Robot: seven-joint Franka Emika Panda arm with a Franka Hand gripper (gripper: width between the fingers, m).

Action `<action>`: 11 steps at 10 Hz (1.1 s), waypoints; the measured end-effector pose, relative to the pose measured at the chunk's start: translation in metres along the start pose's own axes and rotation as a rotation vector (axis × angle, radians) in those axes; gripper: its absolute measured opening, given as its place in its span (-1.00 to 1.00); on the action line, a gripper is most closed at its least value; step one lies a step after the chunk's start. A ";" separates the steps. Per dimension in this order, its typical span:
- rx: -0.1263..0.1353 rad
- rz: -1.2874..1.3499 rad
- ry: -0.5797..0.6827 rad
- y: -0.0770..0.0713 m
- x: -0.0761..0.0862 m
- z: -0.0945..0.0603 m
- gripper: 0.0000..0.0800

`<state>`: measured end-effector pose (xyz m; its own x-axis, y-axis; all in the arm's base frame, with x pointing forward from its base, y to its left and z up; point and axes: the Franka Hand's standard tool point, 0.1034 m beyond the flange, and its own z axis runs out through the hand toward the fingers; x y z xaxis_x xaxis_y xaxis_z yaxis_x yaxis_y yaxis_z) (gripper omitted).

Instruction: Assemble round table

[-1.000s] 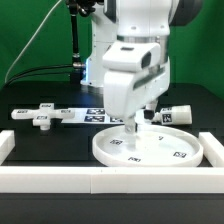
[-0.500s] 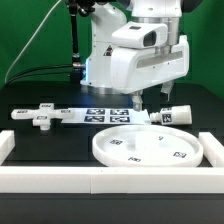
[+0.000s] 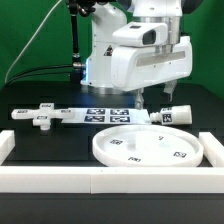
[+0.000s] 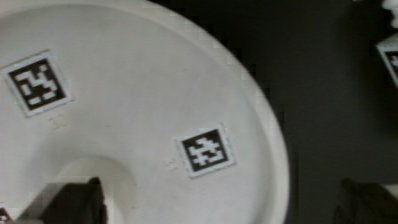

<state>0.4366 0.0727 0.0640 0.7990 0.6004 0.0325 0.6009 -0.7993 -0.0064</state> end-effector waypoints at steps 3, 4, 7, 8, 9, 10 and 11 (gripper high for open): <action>0.011 -0.009 0.001 -0.038 -0.010 0.009 0.62; 0.014 -0.004 -0.006 -0.036 -0.010 0.009 0.62; 0.023 0.003 -0.036 -0.039 -0.011 0.009 0.62; 0.012 0.038 -0.115 -0.053 -0.008 0.007 0.62; -0.011 0.025 -0.157 -0.064 0.000 0.006 0.62; -0.006 0.012 -0.219 -0.068 -0.004 0.008 0.62; 0.002 0.008 -0.299 -0.068 -0.005 0.007 0.62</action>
Offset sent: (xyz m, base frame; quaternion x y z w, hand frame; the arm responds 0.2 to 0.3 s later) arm 0.0000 0.0000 0.0000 0.0000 0.0000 0.0000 1.0000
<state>0.3918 0.1246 0.0574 0.7747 0.5748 -0.2637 0.5942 -0.8043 -0.0073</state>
